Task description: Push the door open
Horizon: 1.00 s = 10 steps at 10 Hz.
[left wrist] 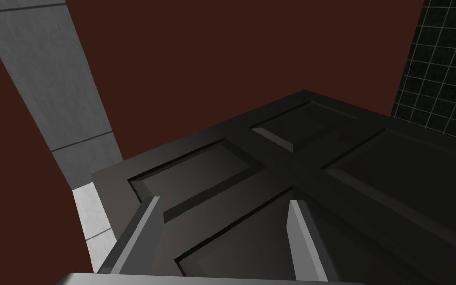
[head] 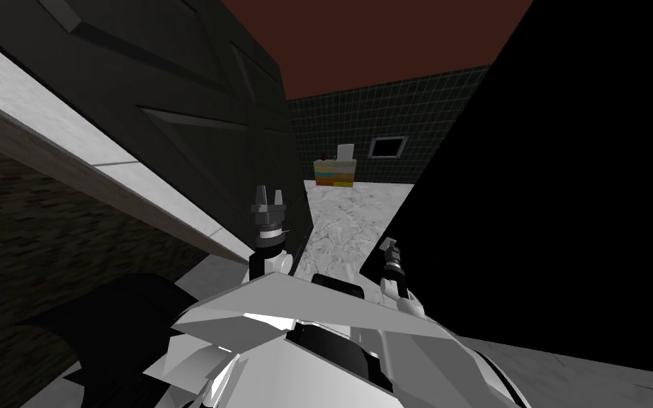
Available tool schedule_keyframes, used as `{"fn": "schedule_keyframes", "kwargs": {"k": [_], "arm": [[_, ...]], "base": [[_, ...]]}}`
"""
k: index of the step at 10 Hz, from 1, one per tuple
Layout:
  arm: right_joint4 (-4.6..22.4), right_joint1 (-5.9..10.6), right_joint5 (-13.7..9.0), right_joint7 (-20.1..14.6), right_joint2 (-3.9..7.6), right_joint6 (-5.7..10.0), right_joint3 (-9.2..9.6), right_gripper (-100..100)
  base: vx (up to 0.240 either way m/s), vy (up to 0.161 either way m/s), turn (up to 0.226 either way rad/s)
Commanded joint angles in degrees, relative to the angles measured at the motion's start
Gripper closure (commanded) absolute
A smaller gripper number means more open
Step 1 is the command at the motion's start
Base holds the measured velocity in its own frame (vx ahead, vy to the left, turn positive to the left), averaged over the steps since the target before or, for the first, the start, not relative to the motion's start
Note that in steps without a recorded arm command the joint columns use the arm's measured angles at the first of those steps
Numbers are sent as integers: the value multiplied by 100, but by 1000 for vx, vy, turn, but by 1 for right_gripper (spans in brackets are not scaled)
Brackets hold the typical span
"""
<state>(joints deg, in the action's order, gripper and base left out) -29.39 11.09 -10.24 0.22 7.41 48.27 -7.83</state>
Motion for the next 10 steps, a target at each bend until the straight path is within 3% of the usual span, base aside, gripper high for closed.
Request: {"fn": "schedule_keyframes", "kwargs": {"k": [1, 5, 10], "arm": [[-71, -23, -93, 76, 70, -28, -177, 100], [-38, -36, -247, 175, 131, -26, -449, 100], [113, -41, -317, 219, 159, -25, -572, 100]], "base": [[190, 53, -62], [185, 51, -68], [111, 29, -30]]}}
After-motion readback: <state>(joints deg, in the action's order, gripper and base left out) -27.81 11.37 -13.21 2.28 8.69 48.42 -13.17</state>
